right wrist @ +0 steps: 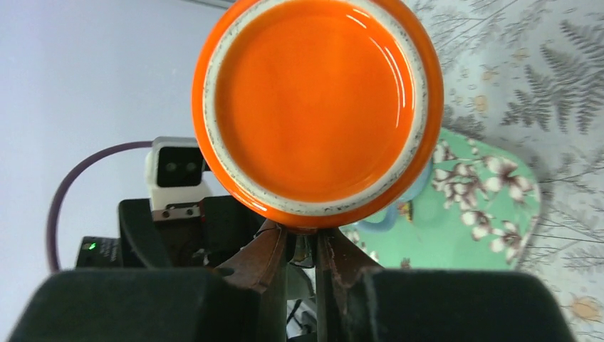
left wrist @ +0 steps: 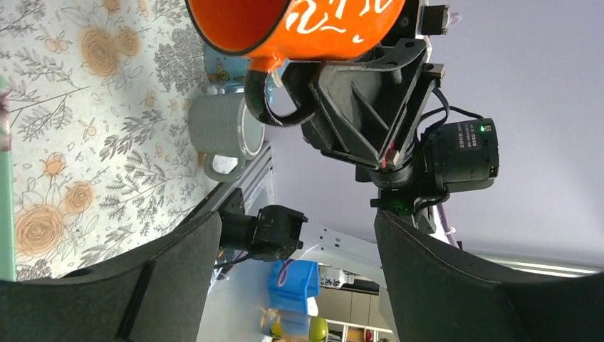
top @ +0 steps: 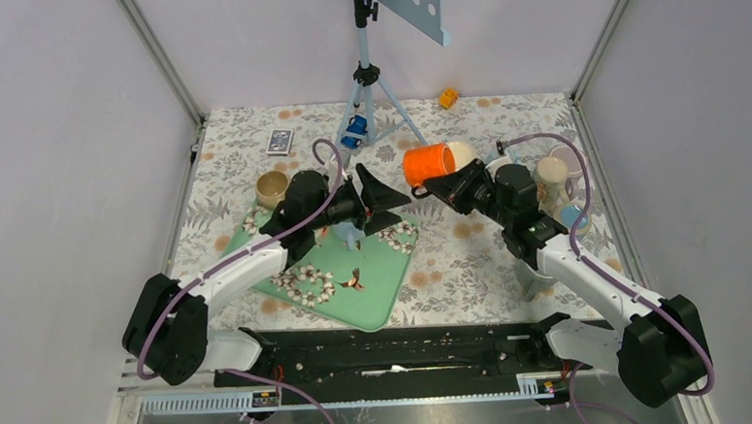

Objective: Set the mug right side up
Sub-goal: Turn over the cup at the center of the board.

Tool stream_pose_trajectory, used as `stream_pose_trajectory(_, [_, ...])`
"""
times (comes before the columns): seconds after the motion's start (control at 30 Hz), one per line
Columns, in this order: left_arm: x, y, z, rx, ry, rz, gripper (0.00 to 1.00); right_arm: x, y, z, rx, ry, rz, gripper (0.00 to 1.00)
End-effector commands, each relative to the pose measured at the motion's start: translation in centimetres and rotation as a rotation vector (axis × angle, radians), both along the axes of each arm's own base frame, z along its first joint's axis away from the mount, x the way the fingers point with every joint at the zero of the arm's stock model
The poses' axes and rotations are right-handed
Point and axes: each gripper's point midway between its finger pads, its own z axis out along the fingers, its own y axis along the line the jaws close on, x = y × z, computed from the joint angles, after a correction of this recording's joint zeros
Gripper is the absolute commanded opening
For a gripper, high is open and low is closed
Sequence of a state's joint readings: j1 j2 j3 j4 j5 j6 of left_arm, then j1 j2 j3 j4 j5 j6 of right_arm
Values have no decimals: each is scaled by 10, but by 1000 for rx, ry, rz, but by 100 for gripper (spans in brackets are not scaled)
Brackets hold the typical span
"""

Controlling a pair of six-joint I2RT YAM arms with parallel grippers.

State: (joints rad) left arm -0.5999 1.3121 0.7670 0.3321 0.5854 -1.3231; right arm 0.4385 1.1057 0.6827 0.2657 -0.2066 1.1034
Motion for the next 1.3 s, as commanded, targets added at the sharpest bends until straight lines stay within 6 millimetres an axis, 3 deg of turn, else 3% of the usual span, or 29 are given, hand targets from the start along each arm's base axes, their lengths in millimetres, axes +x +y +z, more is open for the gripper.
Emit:
stream_pose_trajectory(0.0, [6, -9, 39, -131, -55, -33, 81, -10, 18, 81, 198, -211, 79, 0])
stream_pose_trajectory(0.3, [17, -11, 57, -234, -32, -14, 65, -22, 34, 101, 280, -235, 148, 0])
stream_pose_trajectory(0.67, [22, -11, 70, -329, -7, -11, 47, -31, 46, 110, 340, -246, 187, 0])
stream_pose_trajectory(1.27, [10, -2, 89, -412, -40, -21, 29, -34, 56, 103, 437, -192, 222, 0])
